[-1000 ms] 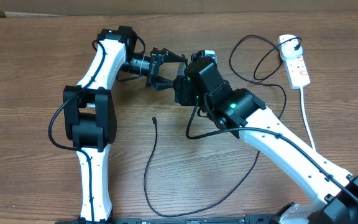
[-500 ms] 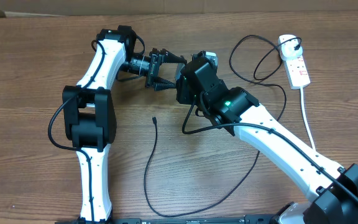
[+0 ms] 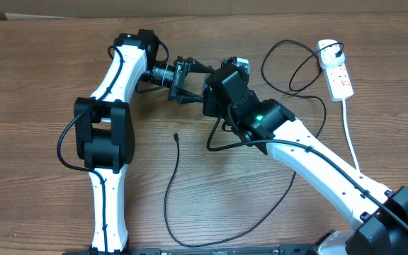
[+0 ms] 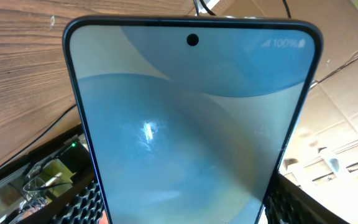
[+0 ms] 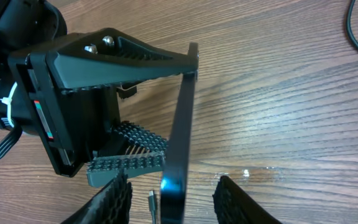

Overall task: Plug charger to phone and switch on socket
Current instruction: 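Close the right gripper on the phone's side edge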

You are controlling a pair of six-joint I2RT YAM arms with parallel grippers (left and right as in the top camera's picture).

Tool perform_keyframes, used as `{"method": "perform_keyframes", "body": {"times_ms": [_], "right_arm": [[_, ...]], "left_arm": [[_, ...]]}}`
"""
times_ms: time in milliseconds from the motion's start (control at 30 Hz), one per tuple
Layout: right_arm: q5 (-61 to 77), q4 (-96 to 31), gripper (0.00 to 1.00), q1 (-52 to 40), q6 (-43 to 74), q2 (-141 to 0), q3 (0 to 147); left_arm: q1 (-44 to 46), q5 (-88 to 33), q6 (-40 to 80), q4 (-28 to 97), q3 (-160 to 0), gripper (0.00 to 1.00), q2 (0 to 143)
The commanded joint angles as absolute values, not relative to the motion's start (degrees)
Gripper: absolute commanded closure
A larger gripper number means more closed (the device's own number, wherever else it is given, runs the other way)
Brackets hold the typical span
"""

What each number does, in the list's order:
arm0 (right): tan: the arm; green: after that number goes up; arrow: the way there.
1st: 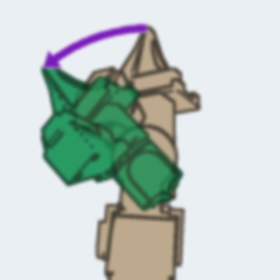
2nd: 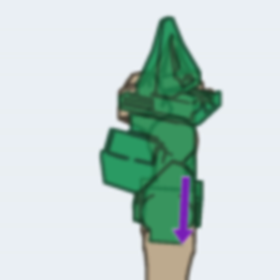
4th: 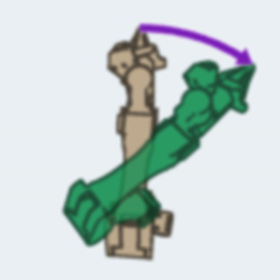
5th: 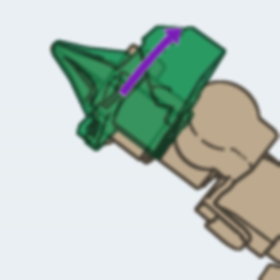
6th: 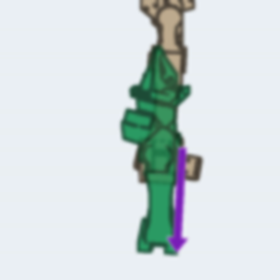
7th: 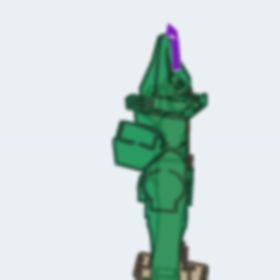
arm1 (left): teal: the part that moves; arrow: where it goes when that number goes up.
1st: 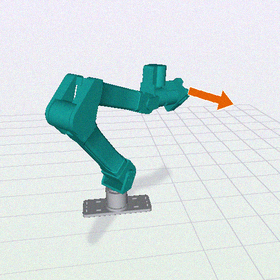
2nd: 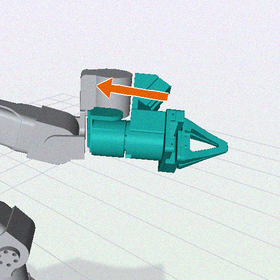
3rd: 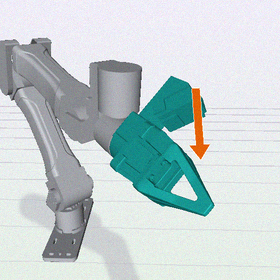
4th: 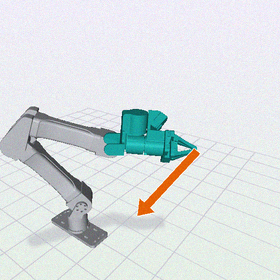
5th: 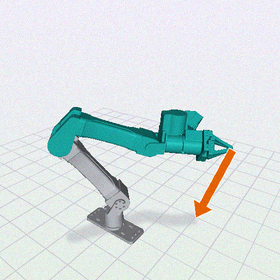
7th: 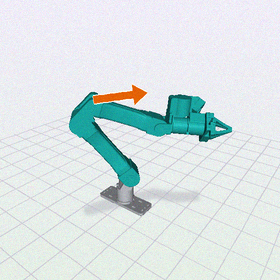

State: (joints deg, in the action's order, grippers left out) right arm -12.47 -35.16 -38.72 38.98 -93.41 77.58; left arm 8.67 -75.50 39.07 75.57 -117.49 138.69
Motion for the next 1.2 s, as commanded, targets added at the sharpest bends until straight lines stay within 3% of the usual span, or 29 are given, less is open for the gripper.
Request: {"method": "perform_keyframes", "body": {"times_ms": [0, 167, 400, 1167], "right_arm": [[-13.52, -34.87, 0.58, -38.61, 39.22, -93.69, 79.05], [-13.5, -35.66, 0.65, -38.61, 39.24, -93.91, 79.05], [-13.47, -36.1, 0.63, -38.61, 39.27, -95.53, 79.05], [-13.47, -34.63, 0.76, -38.54, 39.27, -96.18, 79.05]], "left_arm": [[9.26, -76.55, 39.88, 74.76, -119.09, 0.4, 138.65], [9.37, -76.42, 39.86, 74.06, -119.09, 0.4, 138.65], [9.43, -76.42, 39.88, 74.06, -119.09, 0.4, 138.65], [9.45, -75.88, 39.88, 73.01, -119.09, 0.4, 138.65]]}}
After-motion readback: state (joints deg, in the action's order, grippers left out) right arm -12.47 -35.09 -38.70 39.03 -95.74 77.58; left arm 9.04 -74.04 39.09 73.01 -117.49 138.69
